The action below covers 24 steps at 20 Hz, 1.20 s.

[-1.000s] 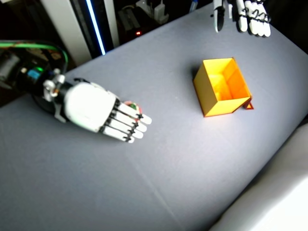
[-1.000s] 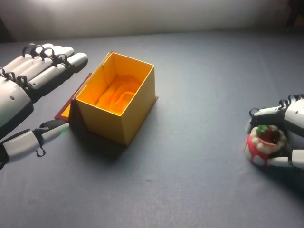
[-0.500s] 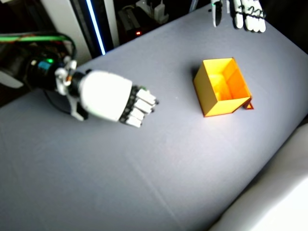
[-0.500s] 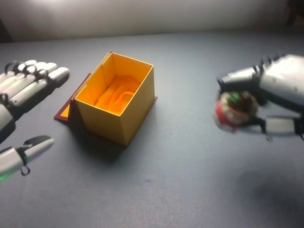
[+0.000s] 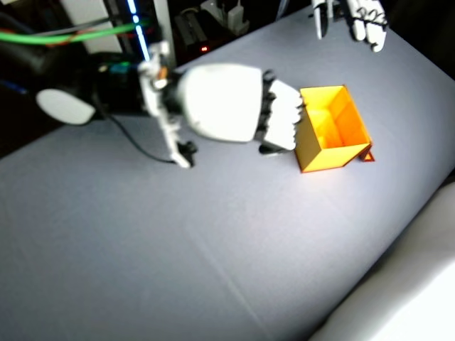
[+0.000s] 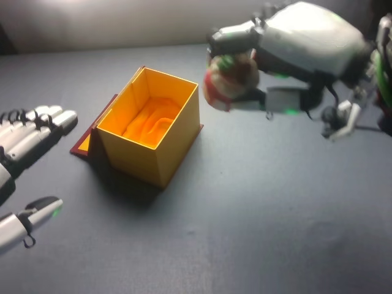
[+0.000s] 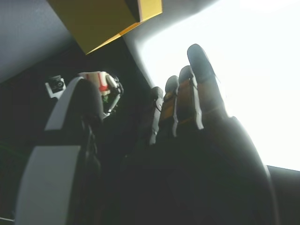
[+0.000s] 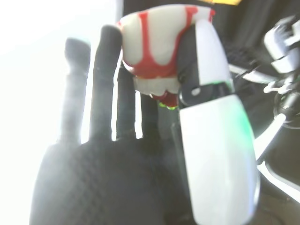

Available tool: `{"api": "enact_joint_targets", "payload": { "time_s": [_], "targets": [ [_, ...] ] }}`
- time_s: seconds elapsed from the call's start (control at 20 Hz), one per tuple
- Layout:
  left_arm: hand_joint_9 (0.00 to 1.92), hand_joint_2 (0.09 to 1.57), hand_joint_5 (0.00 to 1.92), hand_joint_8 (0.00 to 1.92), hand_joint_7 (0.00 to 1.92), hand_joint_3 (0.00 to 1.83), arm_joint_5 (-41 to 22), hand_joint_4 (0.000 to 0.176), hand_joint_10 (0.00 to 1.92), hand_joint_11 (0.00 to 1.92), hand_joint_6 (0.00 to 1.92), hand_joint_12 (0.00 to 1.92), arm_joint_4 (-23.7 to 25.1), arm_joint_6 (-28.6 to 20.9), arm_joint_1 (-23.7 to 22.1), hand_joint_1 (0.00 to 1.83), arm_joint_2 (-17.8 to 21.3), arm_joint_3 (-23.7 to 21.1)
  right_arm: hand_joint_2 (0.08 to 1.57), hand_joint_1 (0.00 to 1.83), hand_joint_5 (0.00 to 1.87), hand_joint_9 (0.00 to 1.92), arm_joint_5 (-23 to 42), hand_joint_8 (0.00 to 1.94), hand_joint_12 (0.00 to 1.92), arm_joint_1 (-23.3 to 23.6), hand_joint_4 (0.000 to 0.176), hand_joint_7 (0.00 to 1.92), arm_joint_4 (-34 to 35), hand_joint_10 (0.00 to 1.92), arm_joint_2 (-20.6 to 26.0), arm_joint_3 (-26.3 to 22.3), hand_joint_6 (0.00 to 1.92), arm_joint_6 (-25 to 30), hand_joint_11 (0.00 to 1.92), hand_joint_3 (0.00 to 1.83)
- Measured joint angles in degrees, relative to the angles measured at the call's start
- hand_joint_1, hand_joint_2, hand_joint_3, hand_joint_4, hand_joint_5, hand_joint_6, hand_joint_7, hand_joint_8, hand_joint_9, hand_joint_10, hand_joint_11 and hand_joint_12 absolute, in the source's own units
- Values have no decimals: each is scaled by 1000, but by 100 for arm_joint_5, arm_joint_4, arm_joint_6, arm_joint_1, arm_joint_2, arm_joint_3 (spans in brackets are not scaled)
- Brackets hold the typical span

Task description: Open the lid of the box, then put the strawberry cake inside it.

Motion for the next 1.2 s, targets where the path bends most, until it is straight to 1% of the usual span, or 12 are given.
{"api": "enact_joint_targets", "payload": {
  "time_s": [0.05,0.1,0.15,0.25,0.3,0.7,0.75,0.8,0.85,0.95,1.0,1.2],
  "targets": [
    [0,1367,44,0,0,0,33,37,0,0,3,328,-92,-4,4,824,-35,0,1256,1202,717,894,-92,1644,1921,120,0,778,-37,1789,-142,107,1121,-2,971,0],
    [0,1374,62,0,0,3,48,9,0,0,8,340,-155,-2,2,807,-59,7,1211,1143,802,1316,-179,1882,1921,229,0,1129,-90,1895,-297,219,1193,-4,1408,0],
    [0,1384,77,0,0,2,37,0,0,0,5,312,-144,-17,2,768,-98,33,1217,1225,743,1040,-310,1472,1741,348,0,883,-197,1532,-516,363,1089,0,1023,0],
    [0,1386,57,0,0,1,39,35,0,0,4,165,-157,-31,2,723,-162,66,1236,1174,739,806,-490,1458,1700,446,0,791,-313,1333,-776,516,1215,2,765,4],
    [0,1398,59,0,0,2,50,4,0,0,3,175,-179,-39,2,724,-192,66,1231,1183,754,819,-597,1454,1685,490,0,801,-345,1313,-911,597,1184,0,762,0],
    [0,1401,66,0,0,0,63,0,0,0,2,129,-304,-111,44,795,-306,125,1301,1130,595,745,-1375,1539,1660,616,0,732,-256,1250,-1617,1099,1424,-94,643,0],
    [0,1389,61,0,0,0,63,0,0,0,6,233,-304,-114,44,790,-308,125,1260,895,268,446,-1453,1004,1694,616,0,436,-249,1134,-1657,1154,801,-94,334,0],
    [0,1389,61,0,0,0,59,0,0,0,6,233,-306,-114,44,790,-323,125,1260,895,268,446,-1493,1004,1694,616,0,436,-232,1134,-1665,1176,801,-94,334,0],
    [0,1391,47,0,0,0,31,29,0,0,6,83,-334,-120,44,729,-356,125,1210,730,217,251,-1582,209,1353,616,8,326,-236,438,-1674,1211,191,-109,26,0],
    [0,1395,53,0,0,0,46,1,0,0,8,64,-339,-125,44,787,-378,125,1175,760,247,293,-1670,75,1267,616,0,363,-208,252,-1674,1222,101,-111,4,0],
    [0,1380,62,0,0,1,24,0,0,0,0,88,-330,-129,44,791,-378,125,1161,688,142,160,-1663,4,720,616,27,206,-205,70,-1674,1220,10,-111,0,0],
    [0,1395,38,0,0,7,-42,33,0,0,0,0,-404,-129,44,713,-378,125,1174,590,19,121,-1663,1,530,616,60,100,-201,16,-1674,1174,0,-111,0,4]
  ]
}}
